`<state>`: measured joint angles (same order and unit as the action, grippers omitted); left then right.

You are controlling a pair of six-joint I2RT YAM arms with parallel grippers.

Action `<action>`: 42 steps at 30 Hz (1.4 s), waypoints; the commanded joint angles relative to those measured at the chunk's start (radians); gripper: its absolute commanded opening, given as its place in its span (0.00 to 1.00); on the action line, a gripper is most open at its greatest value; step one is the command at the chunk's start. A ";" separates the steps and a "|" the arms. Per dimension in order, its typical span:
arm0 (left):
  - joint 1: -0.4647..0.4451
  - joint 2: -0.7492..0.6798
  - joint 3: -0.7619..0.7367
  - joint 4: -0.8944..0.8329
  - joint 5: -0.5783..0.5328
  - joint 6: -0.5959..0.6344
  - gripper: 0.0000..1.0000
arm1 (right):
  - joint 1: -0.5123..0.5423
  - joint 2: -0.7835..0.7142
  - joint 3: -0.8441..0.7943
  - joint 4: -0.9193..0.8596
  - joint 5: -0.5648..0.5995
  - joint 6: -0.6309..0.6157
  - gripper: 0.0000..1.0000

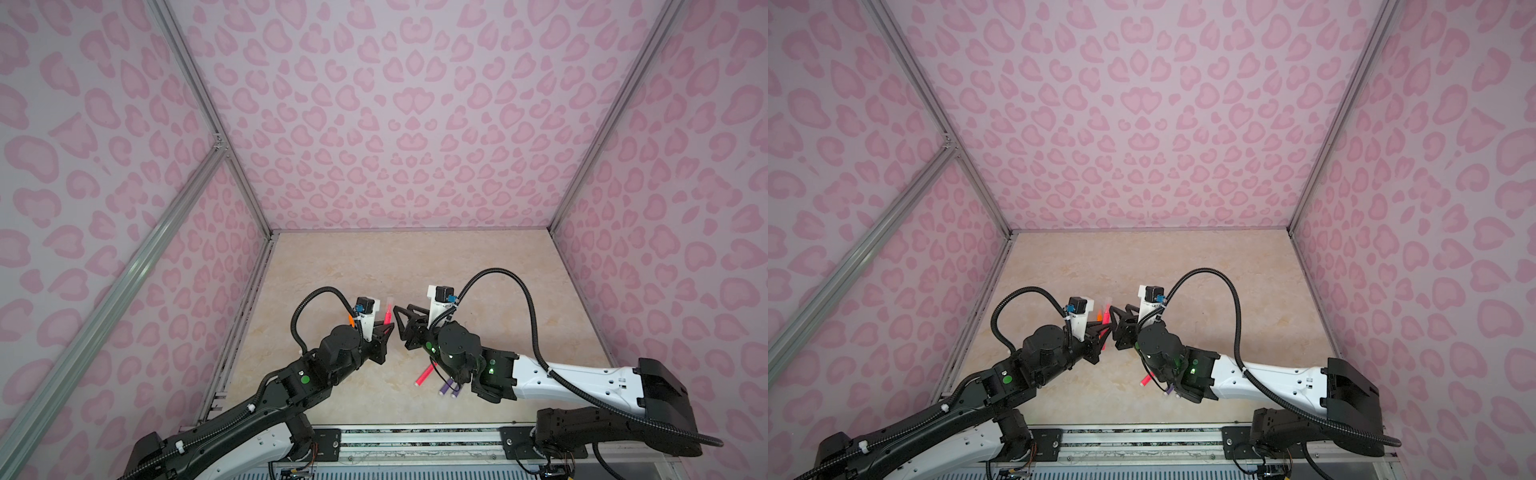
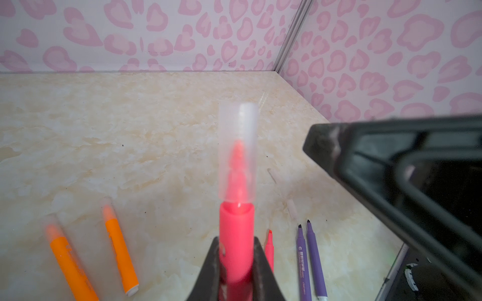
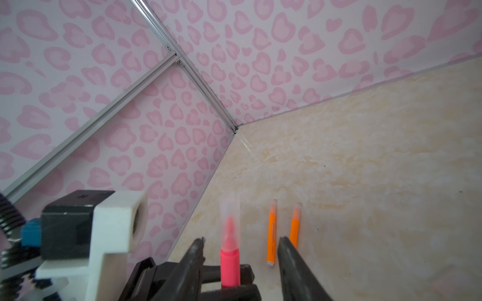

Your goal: Insert the pens into the pen caps

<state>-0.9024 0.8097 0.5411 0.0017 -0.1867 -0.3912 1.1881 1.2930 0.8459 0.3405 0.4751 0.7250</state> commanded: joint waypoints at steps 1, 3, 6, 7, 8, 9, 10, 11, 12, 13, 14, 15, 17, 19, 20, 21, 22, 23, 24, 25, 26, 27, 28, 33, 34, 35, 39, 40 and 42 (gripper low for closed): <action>0.002 0.005 0.001 0.028 -0.002 0.005 0.03 | -0.037 0.034 0.049 -0.031 -0.047 -0.012 0.54; 0.002 0.005 0.003 0.026 -0.002 0.006 0.03 | -0.055 0.069 0.100 -0.062 -0.069 -0.022 0.57; 0.002 0.001 0.001 0.026 -0.003 0.006 0.03 | -0.069 0.119 0.167 -0.112 -0.082 -0.033 0.58; 0.002 0.000 0.001 0.025 -0.002 0.006 0.03 | -0.074 0.129 0.183 -0.122 -0.093 -0.034 0.58; 0.002 0.001 0.001 0.026 -0.003 0.006 0.03 | -0.080 0.140 0.199 -0.133 -0.103 -0.033 0.58; 0.002 0.002 0.001 0.026 -0.003 0.006 0.03 | -0.082 0.150 0.210 -0.140 -0.106 -0.034 0.58; 0.002 0.003 0.001 0.027 -0.003 0.006 0.03 | -0.083 0.156 0.219 -0.145 -0.106 -0.032 0.58; 0.002 0.005 0.002 0.026 -0.002 0.006 0.03 | -0.083 0.163 0.225 -0.148 -0.106 -0.033 0.57; 0.002 0.006 0.002 0.025 -0.002 0.006 0.03 | -0.083 0.171 0.231 -0.151 -0.106 -0.033 0.56; 0.001 0.008 0.003 0.026 -0.002 0.005 0.03 | -0.083 0.176 0.234 -0.154 -0.106 -0.032 0.54; 0.001 0.007 0.003 0.025 -0.001 0.006 0.03 | -0.084 0.181 0.239 -0.157 -0.106 -0.032 0.53; 0.002 0.009 0.002 0.027 0.000 0.006 0.03 | -0.084 0.185 0.241 -0.160 -0.106 -0.028 0.52; 0.002 0.009 0.003 0.027 0.000 0.006 0.03 | -0.084 0.190 0.244 -0.163 -0.105 -0.027 0.49; 0.002 0.009 0.003 0.027 0.000 0.006 0.03 | -0.083 0.192 0.240 -0.157 -0.108 -0.025 0.46; 0.002 0.009 0.003 0.027 0.000 0.006 0.03 | -0.084 0.191 0.240 -0.155 -0.109 -0.025 0.44; 0.002 0.008 0.003 0.027 0.000 0.006 0.03 | -0.084 0.191 0.239 -0.155 -0.111 -0.025 0.40; 0.002 0.008 0.002 0.027 0.000 0.006 0.03 | -0.084 0.192 0.239 -0.153 -0.112 -0.025 0.37; 0.002 0.008 0.002 0.027 0.001 0.006 0.03 | -0.084 0.192 0.239 -0.154 -0.114 -0.024 0.34; 0.002 0.008 0.002 0.027 0.001 0.006 0.03 | -0.083 0.195 0.239 -0.152 -0.117 -0.024 0.30; 0.002 0.008 0.003 0.027 0.000 0.006 0.03 | -0.083 0.195 0.237 -0.152 -0.119 -0.024 0.26; 0.002 0.008 0.002 0.028 0.000 0.005 0.03 | -0.083 0.195 0.236 -0.151 -0.122 -0.024 0.22; 0.002 0.008 0.002 0.027 -0.001 0.004 0.03 | -0.083 0.196 0.234 -0.149 -0.125 -0.022 0.19; 0.002 0.006 0.002 0.027 -0.002 0.004 0.03 | -0.083 0.197 0.233 -0.149 -0.125 -0.022 0.16; 0.002 -0.004 -0.002 0.027 -0.008 -0.001 0.03 | -0.084 0.194 0.211 -0.141 -0.143 -0.011 0.09; 0.003 -0.006 -0.004 0.028 -0.007 -0.004 0.03 | -0.086 0.191 0.201 -0.135 -0.153 -0.006 0.08; 0.003 -0.007 -0.005 0.028 -0.007 -0.007 0.03 | -0.088 0.186 0.188 -0.121 -0.170 -0.004 0.06; 0.027 -0.017 -0.015 0.047 0.050 -0.021 0.03 | -0.107 0.162 0.111 -0.015 -0.275 0.005 0.02; 0.038 -0.022 -0.021 0.056 0.073 -0.026 0.03 | -0.113 0.156 0.093 0.004 -0.292 0.009 0.00; 0.078 -0.033 -0.038 0.080 0.140 -0.050 0.03 | -0.123 0.137 0.051 0.057 -0.322 0.017 0.00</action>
<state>-0.8597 0.7925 0.5140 -0.0227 -0.0845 -0.3958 1.0718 1.4422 0.9386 0.3553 0.2218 0.7353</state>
